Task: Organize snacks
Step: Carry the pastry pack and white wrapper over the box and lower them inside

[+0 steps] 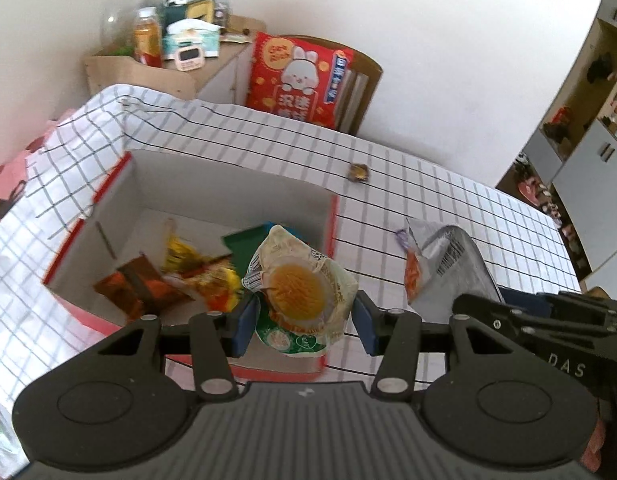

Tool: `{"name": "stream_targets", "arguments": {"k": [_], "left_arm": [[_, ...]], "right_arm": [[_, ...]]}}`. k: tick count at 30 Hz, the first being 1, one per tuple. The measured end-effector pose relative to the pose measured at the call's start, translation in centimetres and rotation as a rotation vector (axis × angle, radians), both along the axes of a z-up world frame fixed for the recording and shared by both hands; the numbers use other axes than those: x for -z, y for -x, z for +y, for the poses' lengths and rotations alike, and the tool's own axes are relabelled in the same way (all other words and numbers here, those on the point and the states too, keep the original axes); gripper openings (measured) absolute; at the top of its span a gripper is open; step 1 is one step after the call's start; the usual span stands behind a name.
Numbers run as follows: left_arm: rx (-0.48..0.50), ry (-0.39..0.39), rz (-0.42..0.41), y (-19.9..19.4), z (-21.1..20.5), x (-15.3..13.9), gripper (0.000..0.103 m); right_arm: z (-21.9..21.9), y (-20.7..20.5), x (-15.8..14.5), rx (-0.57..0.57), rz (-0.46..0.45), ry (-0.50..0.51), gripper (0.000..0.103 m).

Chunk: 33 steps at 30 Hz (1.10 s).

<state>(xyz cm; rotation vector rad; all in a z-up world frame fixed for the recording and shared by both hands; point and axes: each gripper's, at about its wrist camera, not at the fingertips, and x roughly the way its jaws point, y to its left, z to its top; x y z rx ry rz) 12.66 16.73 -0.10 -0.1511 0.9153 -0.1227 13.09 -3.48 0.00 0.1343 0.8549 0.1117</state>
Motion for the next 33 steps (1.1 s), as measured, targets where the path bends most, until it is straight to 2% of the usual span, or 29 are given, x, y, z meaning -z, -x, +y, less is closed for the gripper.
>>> {"name": "stream_targets", "arguments": {"k": [11,19,25,33], "left_arm": [[-0.090,-0.029,-0.009,-2.2,6.9,0.3,0.050],[-0.131,-0.079,0.011,-5.8,10.8,2.4,0.050],[-0.142,-0.082,0.055,-8.8,12.8,4.7,0.050],[-0.091,-0.100,0.108,-11.3,12.5,7.4,0.050]], "right_arm": [[6.1,-2.9,0.9,-0.018,0.009,0.035,0.036],[9.8,-5.7,3.3,-0.039,0.048,0.066,0.036],[12.3,-7.9,5.5,-0.083,0.080,0.090,0.037],[15.2,-9.9,7.7,-0.156,0.111,0.132,0.036]]}}
